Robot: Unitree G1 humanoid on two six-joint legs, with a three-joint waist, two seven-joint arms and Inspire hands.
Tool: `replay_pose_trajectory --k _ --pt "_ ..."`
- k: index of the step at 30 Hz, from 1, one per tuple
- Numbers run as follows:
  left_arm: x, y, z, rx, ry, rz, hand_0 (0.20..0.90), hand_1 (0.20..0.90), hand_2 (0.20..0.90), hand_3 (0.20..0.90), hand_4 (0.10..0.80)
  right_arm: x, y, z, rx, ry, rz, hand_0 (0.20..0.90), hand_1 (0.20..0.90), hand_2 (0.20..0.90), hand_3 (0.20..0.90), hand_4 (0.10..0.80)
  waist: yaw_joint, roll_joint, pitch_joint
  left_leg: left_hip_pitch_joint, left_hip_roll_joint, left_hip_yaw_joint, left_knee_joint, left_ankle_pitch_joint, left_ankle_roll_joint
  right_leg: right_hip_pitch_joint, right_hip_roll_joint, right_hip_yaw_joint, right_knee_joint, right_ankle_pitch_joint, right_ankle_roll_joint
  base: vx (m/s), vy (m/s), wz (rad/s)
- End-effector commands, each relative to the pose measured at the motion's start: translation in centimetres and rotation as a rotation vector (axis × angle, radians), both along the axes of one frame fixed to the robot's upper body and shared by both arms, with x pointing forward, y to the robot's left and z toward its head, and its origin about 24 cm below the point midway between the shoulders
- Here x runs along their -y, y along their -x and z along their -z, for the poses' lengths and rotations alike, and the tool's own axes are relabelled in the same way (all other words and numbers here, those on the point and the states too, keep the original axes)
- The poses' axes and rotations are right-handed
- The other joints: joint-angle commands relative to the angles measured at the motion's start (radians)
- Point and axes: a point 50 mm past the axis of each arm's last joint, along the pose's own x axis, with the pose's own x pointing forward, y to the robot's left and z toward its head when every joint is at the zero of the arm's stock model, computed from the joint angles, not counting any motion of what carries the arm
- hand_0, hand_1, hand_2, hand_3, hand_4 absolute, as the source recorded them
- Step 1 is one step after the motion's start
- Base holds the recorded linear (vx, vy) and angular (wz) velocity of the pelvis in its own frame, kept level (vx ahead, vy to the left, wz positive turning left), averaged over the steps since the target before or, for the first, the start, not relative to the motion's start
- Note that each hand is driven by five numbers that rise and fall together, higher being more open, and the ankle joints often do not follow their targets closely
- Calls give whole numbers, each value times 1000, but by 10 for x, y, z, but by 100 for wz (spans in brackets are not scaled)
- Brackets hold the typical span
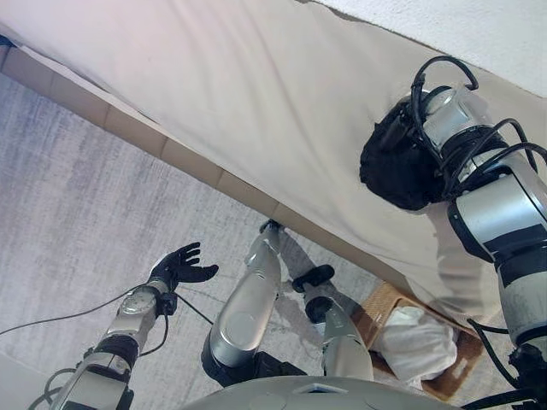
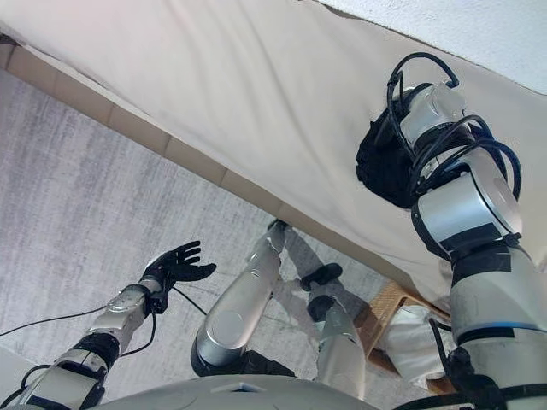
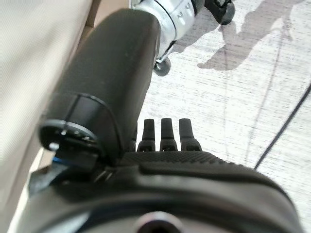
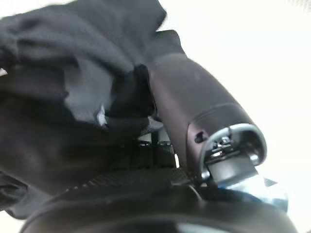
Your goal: Pick up the clothes from the bed and place them into the basket
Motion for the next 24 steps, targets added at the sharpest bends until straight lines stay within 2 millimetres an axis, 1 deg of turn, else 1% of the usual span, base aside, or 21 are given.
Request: replay_pose_trajectory --k 1,5,6,7,9,10,11,14,17,19,20,21,23,24 --pt "-37 41 10 -88 -87 -91 900 900 900 900 800 23 5 -33 167 88 42 300 300 300 200 100 -17 -38 15 103 17 79 -59 -79 88 54 17 46 59 22 -7 -32 -52 -19" --pt "-39 45 12 -101 -98 -115 900 900 900 900 800 18 6 -77 494 86 65 300 300 300 200 100 -45 -51 15 167 33 103 -73 -95 83 97 39 90 34 20 -10 -55 -58 -26" --pt "-40 47 13 -112 -104 -128 900 900 900 900 800 18 10 -96 617 98 69 300 300 300 200 100 -60 -57 15 208 38 117 -85 -103 80 127 48 108 19 19 -10 -46 -87 -32" --pt "-40 49 15 -124 -106 -142 900 900 900 900 800 16 14 -108 696 108 65 300 300 300 200 100 -74 -64 15 247 41 130 -100 -107 76 162 58 123 -7 20 -11 -32 -93 -33" --pt "-39 55 19 -148 -114 -143 900 900 900 900 800 13 19 -121 814 115 61 300 300 300 200 100 -95 -72 -5 293 48 146 -134 -106 70 201 75 140 -49 25 -13 -55 -42 -34" --pt "-38 58 21 -161 -116 -142 900 900 900 900 800 11 23 -128 877 122 62 300 300 300 200 100 -111 -72 -20 295 47 154 -146 -78 70 210 82 136 -78 52 -19 -88 18 -34" --pt "-37 64 26 -184 -114 -147 900 900 900 900 800 10 28 -135 937 150 52 300 300 300 200 100 -130 -74 -45 316 51 166 -168 -70 66 230 91 149 -99 53 -20 -94 23 -21" --pt "-34 75 33 -221 -119 -139 900 900 900 900 800 12 40 -145 1055 201 48 300 300 300 200 100 -163 -76 -93 336 62 184 -200 -50 55 268 103 172 -139 54 -23 -19 -21 -29" --pt "-31 87 41 -277 -127 -117 900 900 900 900 800 23 61 -155 1167 240 45 300 300 300 200 100 -218 -78 -170 366 64 220 -214 -51 48 309 110 208 -179 55 -24 -22 -10 -35" --pt "-29 93 45 -308 -131 -105 900 900 900 900 800 29 72 -155 1208 248 34 300 300 300 200 100 -249 -79 -212 391 62 240 -216 -61 50 326 111 230 -193 57 -25 21 32 -30" --pt "-26 95 48 -325 -134 -98 900 900 900 900 800 34 80 -155 1238 260 27 300 300 300 200 100 -279 -78 -243 415 61 259 -216 -74 54 336 111 247 -199 57 -26 22 55 -37" --pt "-24 96 50 -338 -136 -95 900 900 900 900 800 37 87 -152 1264 262 19 300 300 300 200 100 -305 -75 -273 433 62 279 -216 -82 58 341 111 263 -205 61 -26 41 62 -41" --pt "-20 94 52 -352 -132 -95 900 900 900 900 800 40 95 -148 1279 264 4 300 300 300 200 100 -341 -67 -307 467 62 307 -216 -99 62 353 111 288 -200 57 -26 36 50 -47" --pt "-19 93 52 -351 -136 -86 900 900 900 900 800 42 96 -147 1285 267 12 300 300 300 200 100 -348 -66 -315 467 62 310 -216 -98 64 351 111 291 -202 60 -26 26 41 -52"
